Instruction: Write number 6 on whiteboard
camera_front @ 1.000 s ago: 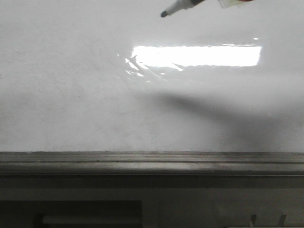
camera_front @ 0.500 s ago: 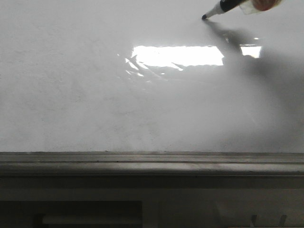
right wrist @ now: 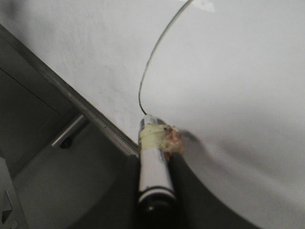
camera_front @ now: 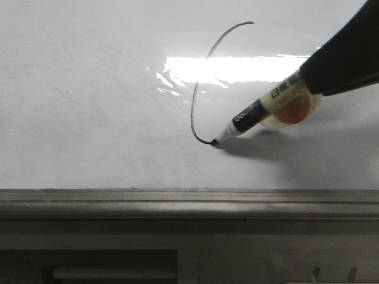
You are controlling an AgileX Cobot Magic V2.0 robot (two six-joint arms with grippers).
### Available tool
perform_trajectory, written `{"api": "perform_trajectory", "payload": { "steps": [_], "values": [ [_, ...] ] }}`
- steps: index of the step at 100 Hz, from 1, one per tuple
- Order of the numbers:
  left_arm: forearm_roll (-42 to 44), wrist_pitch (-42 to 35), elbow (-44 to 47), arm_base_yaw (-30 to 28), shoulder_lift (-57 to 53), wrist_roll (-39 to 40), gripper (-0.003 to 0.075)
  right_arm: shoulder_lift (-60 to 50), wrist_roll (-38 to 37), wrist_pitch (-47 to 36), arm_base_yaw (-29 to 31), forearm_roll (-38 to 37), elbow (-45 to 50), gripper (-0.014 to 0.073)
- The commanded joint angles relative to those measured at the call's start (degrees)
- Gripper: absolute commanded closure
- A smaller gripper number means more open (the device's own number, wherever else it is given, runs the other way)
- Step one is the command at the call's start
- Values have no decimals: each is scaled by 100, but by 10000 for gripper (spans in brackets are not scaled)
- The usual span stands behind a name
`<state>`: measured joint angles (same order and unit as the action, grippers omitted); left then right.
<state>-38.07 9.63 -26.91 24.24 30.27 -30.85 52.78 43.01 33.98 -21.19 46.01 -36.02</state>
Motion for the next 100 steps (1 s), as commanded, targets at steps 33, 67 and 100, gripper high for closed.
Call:
{"api": "perform_trajectory", "payload": {
  "steps": [33,67,100],
  "values": [
    [-136,-391,-167,-23,-4,44,280,-311,18,-1625,35,283,-229,638],
    [-231,-240,-167,-23,-4,31,280,-159,434,4,-350,442,-534,638],
    [-1140,322,-245,1071,435,-1539,280,-321,424,432,-350,430,-812,638]
  ]
}}
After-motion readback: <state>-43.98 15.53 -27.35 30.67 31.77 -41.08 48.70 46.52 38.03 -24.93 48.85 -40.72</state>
